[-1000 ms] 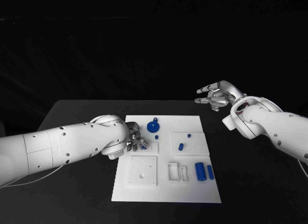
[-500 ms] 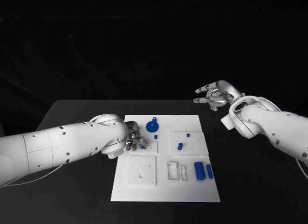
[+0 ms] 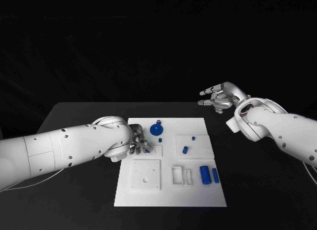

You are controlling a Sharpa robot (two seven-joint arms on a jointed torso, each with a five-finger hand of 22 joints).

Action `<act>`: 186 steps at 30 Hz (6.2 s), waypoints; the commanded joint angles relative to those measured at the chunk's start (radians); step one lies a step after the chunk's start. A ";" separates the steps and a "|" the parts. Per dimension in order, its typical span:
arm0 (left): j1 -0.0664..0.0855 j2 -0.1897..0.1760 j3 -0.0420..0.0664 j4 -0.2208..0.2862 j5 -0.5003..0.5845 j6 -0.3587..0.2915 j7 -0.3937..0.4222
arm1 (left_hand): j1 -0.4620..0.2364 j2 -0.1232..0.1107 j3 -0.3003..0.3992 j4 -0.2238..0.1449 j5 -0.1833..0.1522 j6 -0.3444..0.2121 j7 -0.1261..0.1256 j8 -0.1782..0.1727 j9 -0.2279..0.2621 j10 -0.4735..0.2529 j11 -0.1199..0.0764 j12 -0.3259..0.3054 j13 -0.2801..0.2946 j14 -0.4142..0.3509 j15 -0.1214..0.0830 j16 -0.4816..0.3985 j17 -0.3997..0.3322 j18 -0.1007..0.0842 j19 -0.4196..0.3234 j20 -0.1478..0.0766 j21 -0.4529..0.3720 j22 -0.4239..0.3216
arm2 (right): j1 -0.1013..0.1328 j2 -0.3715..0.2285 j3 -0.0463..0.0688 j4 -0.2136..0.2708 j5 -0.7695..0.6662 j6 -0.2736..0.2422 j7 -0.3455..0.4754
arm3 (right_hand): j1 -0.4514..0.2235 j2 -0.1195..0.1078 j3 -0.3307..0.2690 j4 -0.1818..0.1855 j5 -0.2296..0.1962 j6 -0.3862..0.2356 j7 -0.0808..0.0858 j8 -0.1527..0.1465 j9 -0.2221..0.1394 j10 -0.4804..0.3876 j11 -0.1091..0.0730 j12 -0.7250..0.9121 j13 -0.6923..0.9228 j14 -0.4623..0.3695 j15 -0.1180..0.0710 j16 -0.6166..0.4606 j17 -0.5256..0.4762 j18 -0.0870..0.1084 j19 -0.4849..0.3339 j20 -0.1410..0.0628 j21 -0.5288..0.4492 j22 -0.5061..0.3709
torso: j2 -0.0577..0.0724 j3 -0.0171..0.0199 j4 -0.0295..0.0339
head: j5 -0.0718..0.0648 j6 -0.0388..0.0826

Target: Assemble the parts on the task board

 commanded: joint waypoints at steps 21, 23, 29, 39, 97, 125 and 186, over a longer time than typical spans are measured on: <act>-0.006 0.007 -0.003 0.000 -0.032 0.046 0.010 | -0.078 0.019 0.211 -0.114 -0.036 0.209 -0.114 0.051 -0.007 0.024 -0.036 0.064 0.027 0.007 -0.010 0.057 0.029 -0.015 -0.007 0.000 0.050 0.021 | -0.001 0.000 0.001 0.001 0.002 0.015 0.005 | -0.006 0.001 0.006 -0.007 0.006 0.006 0.001 -0.001 0.001 -0.004 0.000 -0.001 -0.001 0.001 -0.001 -0.004 0.001 0.011 0.028 0.001 -0.006 0.077 | 0.001 -0.0015 0.0007 | -0.002 0.000; -0.006 0.006 -0.003 0.000 -0.029 0.047 0.010 | -0.082 0.022 0.211 -0.112 -0.038 0.209 -0.114 0.053 -0.006 0.024 -0.036 0.066 0.029 0.008 -0.010 0.059 0.033 -0.015 -0.007 0.000 0.050 0.022 | -0.001 0.001 0.001 0.001 0.002 0.016 0.005 | -0.006 0.001 0.006 -0.007 0.006 0.006 0.001 -0.001 0.001 -0.004 0.000 -0.001 -0.001 0.001 -0.001 -0.004 0.001 0.011 0.028 0.001 -0.006 0.077 | 0.001 -0.0013 0.0005 | -0.001 -0.001; -0.006 0.008 -0.003 -0.002 -0.014 0.056 0.013 | -0.092 0.033 0.214 -0.107 -0.047 0.208 -0.115 0.062 -0.001 0.023 -0.036 0.073 0.033 0.009 -0.009 0.067 0.046 -0.015 -0.009 0.001 0.053 0.021 | -0.001 0.001 0.001 0.000 0.002 0.017 0.005 | -0.005 0.002 0.007 -0.009 0.006 0.005 0.001 -0.001 0.001 -0.005 0.000 -0.002 -0.002 0.001 0.000 -0.005 0.001 0.011 0.028 0.001 -0.007 0.077 | 0.000 -0.0019 0.0003 | -0.002 -0.003; -0.006 0.009 -0.003 0.001 -0.012 0.064 0.018 | -0.072 0.022 0.201 -0.098 -0.059 0.202 -0.114 0.064 -0.003 0.024 -0.035 0.069 0.028 0.005 -0.009 0.062 0.035 -0.015 -0.011 0.002 0.052 0.021 | -0.002 0.001 0.001 0.000 0.002 0.020 0.004 | -0.006 0.002 0.010 -0.012 0.010 0.006 0.001 -0.001 0.001 -0.005 0.000 -0.001 -0.002 0.001 -0.001 -0.005 0.001 0.011 0.028 0.001 -0.007 0.077 | 0.000 -0.0013 0.0003 | -0.005 -0.005; 0.044 -0.098 0.071 -0.003 0.136 0.017 0.039 | 0.037 -0.143 -0.226 0.299 -0.290 0.110 -0.076 0.006 -0.129 0.022 -0.010 -0.125 -0.074 -0.025 0.007 -0.089 -0.064 -0.015 0.007 0.018 -0.106 0.005 | -0.011 -0.006 0.001 -0.009 0.007 0.014 0.006 | -0.011 0.001 0.002 -0.008 0.011 -0.010 0.002 -0.002 0.000 -0.007 0.001 -0.004 -0.004 0.001 0.000 -0.006 0.000 0.012 0.028 0.001 -0.011 0.076 | 0.002 -0.0009 0.0018 | 0.005 0.017; 0.084 0.074 0.072 -0.386 0.013 0.073 0.048 | 0.120 -0.041 -0.307 0.208 -0.232 -0.053 -0.019 0.011 -0.323 -0.016 0.025 -0.293 -0.099 -0.055 0.040 -0.180 -0.118 -0.015 0.042 0.044 -0.293 0.016 | -0.011 -0.013 0.001 0.003 0.007 0.008 0.005 | -0.007 0.002 0.002 -0.005 0.012 -0.010 0.002 -0.002 0.000 -0.007 0.001 -0.004 -0.005 0.001 0.000 -0.007 0.000 0.011 0.029 0.001 -0.010 0.076 | 0.020 0.0016 -0.0127 | 0.023 0.043; 0.025 0.111 0.006 -0.436 -0.039 0.063 0.069 | 0.091 -0.036 -0.340 0.143 -0.378 -0.035 -0.083 0.406 -0.281 0.014 0.001 -0.220 -0.243 -0.031 0.013 -0.012 -0.125 -0.015 0.051 0.023 -0.195 0.022 | -0.011 -0.013 0.001 0.009 0.006 0.006 0.006 | -0.007 0.002 0.016 -0.012 0.012 -0.008 0.003 -0.002 0.001 -0.006 0.000 -0.003 -0.005 0.003 -0.001 -0.007 0.001 0.012 0.029 0.001 -0.009 0.077 | 0.023 0.0019 -0.0117 | 0.015 0.043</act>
